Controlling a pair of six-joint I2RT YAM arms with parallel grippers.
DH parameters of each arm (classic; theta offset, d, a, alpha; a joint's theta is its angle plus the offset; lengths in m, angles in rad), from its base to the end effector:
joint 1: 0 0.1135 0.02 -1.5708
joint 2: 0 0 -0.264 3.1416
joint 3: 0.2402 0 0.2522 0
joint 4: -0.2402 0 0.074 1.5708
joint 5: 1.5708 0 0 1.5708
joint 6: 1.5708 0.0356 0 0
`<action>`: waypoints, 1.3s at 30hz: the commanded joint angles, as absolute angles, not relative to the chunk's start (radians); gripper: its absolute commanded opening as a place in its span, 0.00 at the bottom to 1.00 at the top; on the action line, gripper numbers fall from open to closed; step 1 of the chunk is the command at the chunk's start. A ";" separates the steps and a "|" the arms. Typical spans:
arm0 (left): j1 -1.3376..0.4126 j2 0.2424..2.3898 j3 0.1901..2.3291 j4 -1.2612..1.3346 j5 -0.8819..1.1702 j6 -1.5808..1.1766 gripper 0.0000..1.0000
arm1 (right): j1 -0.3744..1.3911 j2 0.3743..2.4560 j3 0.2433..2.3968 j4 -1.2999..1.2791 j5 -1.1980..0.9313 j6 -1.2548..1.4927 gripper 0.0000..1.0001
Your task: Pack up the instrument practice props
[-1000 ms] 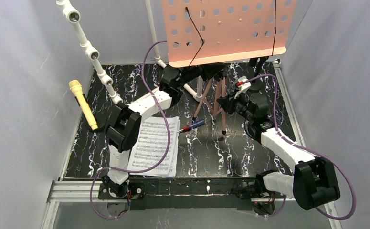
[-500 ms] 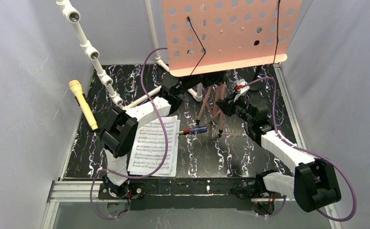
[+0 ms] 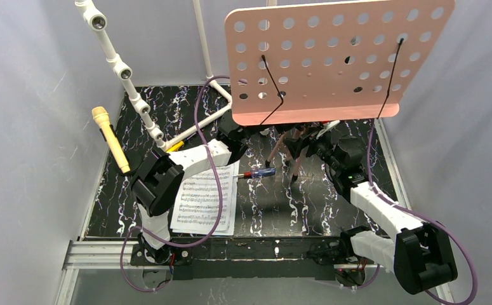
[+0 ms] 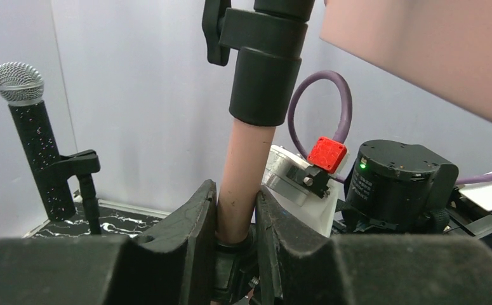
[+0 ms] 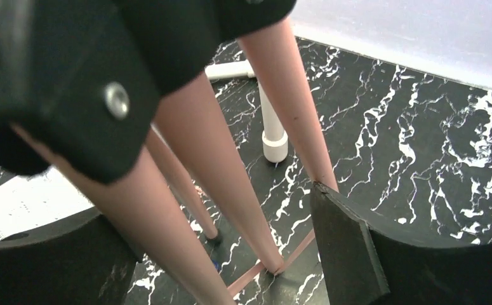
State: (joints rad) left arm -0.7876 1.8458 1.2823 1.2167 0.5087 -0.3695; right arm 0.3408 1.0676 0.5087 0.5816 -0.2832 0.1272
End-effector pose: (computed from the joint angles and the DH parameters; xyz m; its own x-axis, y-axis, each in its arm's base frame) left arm 0.2800 -0.3058 0.3513 0.0778 -0.5252 -0.8474 0.9865 0.1635 -0.0108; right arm 0.2232 0.0897 0.2682 -0.0529 0.1105 -0.9925 -0.5822 0.8041 0.1205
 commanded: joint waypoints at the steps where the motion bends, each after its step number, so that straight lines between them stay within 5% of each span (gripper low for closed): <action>1: -0.815 1.746 1.303 1.301 0.487 -0.414 0.00 | 0.341 1.052 0.564 0.702 -0.276 0.147 0.99; 20: -0.824 1.711 1.285 1.247 0.354 -0.619 0.00 | 0.341 1.120 0.607 0.884 -0.302 0.178 0.98; 31: -0.824 1.703 1.307 1.224 0.312 -0.594 0.00 | 0.341 1.122 0.540 0.902 -0.308 0.198 0.69; 36: -0.824 1.716 1.339 1.200 0.310 -0.602 0.00 | 0.341 1.093 0.472 0.886 -0.305 0.196 0.66; 39: -0.823 1.721 1.341 1.201 0.321 -0.612 0.00 | 0.342 1.091 0.443 0.887 -0.304 0.199 0.73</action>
State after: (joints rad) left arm -0.8150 1.8027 1.2736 1.1114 0.3630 -0.5255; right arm 0.3424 1.1034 0.4976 0.9215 -0.3264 0.1310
